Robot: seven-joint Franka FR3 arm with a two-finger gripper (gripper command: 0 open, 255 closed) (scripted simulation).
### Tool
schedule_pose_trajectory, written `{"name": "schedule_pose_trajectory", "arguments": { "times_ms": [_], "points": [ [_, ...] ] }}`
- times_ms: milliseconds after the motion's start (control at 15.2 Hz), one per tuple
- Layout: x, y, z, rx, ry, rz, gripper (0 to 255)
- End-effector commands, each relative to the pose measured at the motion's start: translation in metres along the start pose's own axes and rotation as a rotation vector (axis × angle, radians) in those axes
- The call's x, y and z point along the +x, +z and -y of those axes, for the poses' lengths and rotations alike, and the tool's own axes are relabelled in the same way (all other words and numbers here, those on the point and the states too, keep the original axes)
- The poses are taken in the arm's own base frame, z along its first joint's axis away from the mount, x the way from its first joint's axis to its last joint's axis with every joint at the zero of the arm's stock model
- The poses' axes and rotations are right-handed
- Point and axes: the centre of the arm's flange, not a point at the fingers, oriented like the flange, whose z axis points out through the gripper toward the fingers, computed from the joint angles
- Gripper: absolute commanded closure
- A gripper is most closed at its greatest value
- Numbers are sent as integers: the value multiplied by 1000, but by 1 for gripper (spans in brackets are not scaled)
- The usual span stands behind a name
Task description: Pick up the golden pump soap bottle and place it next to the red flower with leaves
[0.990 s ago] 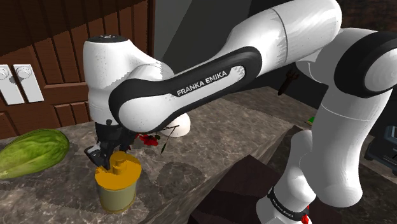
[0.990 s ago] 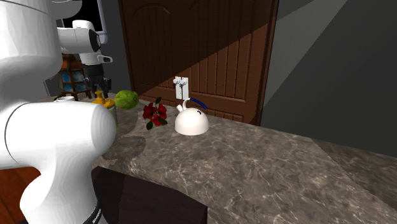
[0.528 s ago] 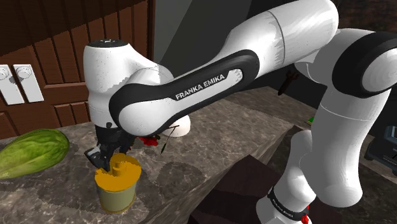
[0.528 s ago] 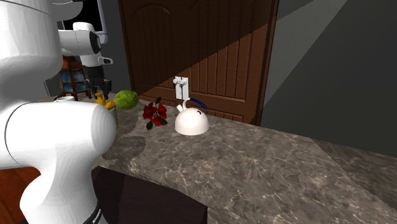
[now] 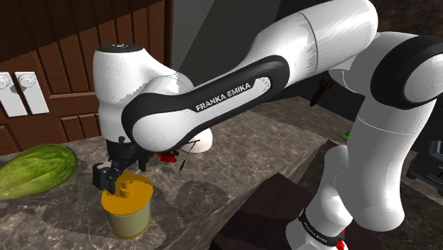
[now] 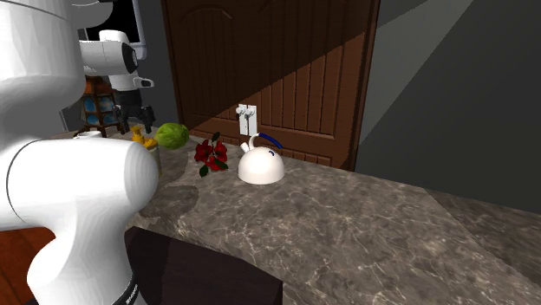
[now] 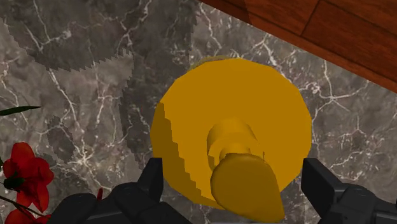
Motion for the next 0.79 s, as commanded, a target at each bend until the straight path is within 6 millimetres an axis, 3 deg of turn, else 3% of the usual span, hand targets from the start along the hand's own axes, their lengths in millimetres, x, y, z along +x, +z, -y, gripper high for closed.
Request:
{"name": "schedule_pose_trajectory", "arguments": {
  "times_ms": [0, 198, 726],
  "points": [
    [0, -13, 0, 0, 0, 0, 0],
    [0, -50, 0, 0, 0, 0, 0],
    [0, -50, 0, 0, 0, 0, 0]
  ]
}}
